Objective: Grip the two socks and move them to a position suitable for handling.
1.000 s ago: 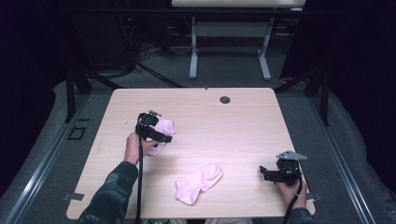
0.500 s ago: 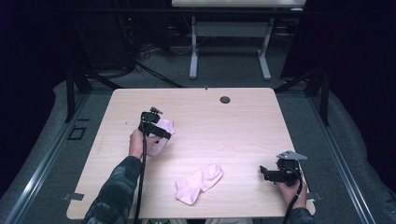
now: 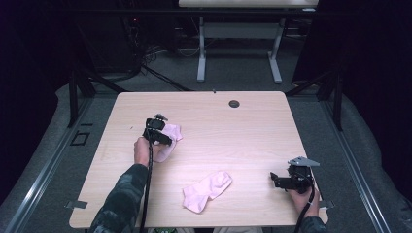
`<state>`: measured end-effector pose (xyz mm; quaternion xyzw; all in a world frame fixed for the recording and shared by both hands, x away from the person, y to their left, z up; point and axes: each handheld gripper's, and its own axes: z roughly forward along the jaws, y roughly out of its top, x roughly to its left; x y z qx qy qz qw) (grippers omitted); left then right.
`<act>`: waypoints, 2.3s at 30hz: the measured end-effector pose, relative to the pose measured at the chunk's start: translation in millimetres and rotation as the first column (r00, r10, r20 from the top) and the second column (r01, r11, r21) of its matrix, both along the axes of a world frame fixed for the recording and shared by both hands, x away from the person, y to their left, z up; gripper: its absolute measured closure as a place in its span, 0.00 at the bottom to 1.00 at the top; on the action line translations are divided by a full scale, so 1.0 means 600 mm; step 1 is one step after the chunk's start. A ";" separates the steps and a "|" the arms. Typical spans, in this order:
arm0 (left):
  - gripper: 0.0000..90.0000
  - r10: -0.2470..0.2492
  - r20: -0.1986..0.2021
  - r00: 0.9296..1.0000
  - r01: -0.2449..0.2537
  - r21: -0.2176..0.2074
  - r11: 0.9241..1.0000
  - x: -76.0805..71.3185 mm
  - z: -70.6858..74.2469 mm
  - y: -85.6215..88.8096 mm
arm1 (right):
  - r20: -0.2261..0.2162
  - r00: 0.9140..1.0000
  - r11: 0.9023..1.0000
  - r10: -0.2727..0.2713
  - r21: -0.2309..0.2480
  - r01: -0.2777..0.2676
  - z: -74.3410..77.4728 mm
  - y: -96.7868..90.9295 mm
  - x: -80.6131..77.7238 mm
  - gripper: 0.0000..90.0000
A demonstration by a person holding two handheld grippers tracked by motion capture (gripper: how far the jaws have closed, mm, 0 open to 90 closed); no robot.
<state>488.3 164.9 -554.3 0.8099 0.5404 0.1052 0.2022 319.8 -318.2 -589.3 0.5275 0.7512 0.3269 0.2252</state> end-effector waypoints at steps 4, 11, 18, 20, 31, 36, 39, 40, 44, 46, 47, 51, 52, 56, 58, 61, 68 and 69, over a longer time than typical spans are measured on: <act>0.77 0.018 0.006 1.000 -0.018 0.033 0.999 -0.001 0.001 -0.006 | 0.000 1.000 1.000 0.000 0.000 0.000 0.000 0.000 0.000 0.09; 0.96 0.037 0.021 0.999 -0.036 -0.011 0.999 0.000 -0.002 0.011 | 0.000 1.000 1.000 0.000 0.000 0.000 0.000 0.000 0.000 0.09; 0.97 0.002 0.046 0.999 0.001 -0.065 0.998 -0.010 0.015 0.014 | 0.000 1.000 1.000 -0.001 0.000 0.001 0.000 0.000 0.000 0.09; 0.97 -0.024 0.074 0.997 0.029 -0.080 0.996 -0.020 0.033 0.008 | 0.000 1.000 1.000 -0.001 0.000 0.001 0.000 0.000 0.000 0.09; 0.97 -0.218 0.178 0.960 0.242 -0.129 0.962 -0.073 0.110 -0.070 | 0.002 1.000 1.000 -0.004 0.000 0.004 0.000 0.000 0.000 0.10; 0.97 -0.297 0.186 0.937 0.324 -0.138 0.936 -0.092 0.113 -0.117 | 0.002 1.000 1.000 -0.004 0.000 0.004 0.000 0.000 0.000 0.10; 0.96 -0.344 0.162 0.925 0.365 -0.130 0.922 -0.099 0.102 -0.143 | 0.002 1.000 1.000 -0.004 0.001 0.004 0.000 0.000 0.000 0.10; 0.96 -0.356 0.150 0.922 0.374 -0.122 0.919 -0.100 0.096 -0.151 | 0.000 1.000 1.000 -0.002 -0.002 0.002 0.000 -0.001 0.000 0.10; 0.95 -0.407 0.088 0.909 0.414 -0.075 0.907 -0.102 0.066 -0.181 | 0.002 1.000 1.000 -0.009 0.002 0.009 0.001 -0.001 -0.001 0.12; 0.95 -0.406 0.066 0.912 0.410 -0.070 0.909 -0.098 0.049 -0.187 | 0.002 1.000 1.000 -0.006 0.000 0.006 0.001 -0.001 -0.001 0.13; 0.95 -0.404 0.055 0.913 0.407 -0.070 0.911 -0.096 0.041 -0.189 | 0.004 1.000 1.000 -0.007 0.000 0.007 0.001 -0.001 -0.001 0.13; 0.91 -0.397 0.018 0.917 0.397 -0.091 0.913 -0.091 0.019 -0.190 | 0.003 1.000 1.000 0.010 -0.003 -0.010 0.001 0.001 -0.001 0.10; 0.86 -0.397 0.018 0.917 0.397 -0.091 0.913 -0.091 0.019 -0.190 | 0.003 1.000 1.000 0.010 -0.003 -0.010 0.001 0.001 -0.001 0.10; 0.56 -0.363 0.023 0.931 0.364 -0.089 0.927 -0.095 0.018 -0.180 | -0.003 1.000 1.000 0.017 -0.013 -0.017 0.000 0.004 0.000 0.05; 0.40 -0.339 0.044 0.940 0.341 -0.084 0.936 -0.101 0.026 -0.172 | -0.001 1.000 0.999 0.024 -0.023 -0.024 0.001 0.006 -0.001 0.05; 0.27 -0.318 0.068 0.946 0.323 -0.079 0.943 -0.112 0.038 -0.162 | -0.003 1.000 0.999 0.030 -0.024 -0.030 0.001 0.008 -0.002 0.04; 0.15 -0.301 0.114 0.947 0.309 -0.063 0.949 -0.144 0.063 -0.154 | -0.013 0.998 0.998 0.061 -0.023 -0.061 0.003 0.009 -0.002 0.00; 0.14 -0.300 0.118 0.947 0.308 -0.059 0.949 -0.149 0.067 -0.154 | -0.014 0.998 0.998 0.061 -0.025 -0.061 0.003 0.009 -0.003 0.00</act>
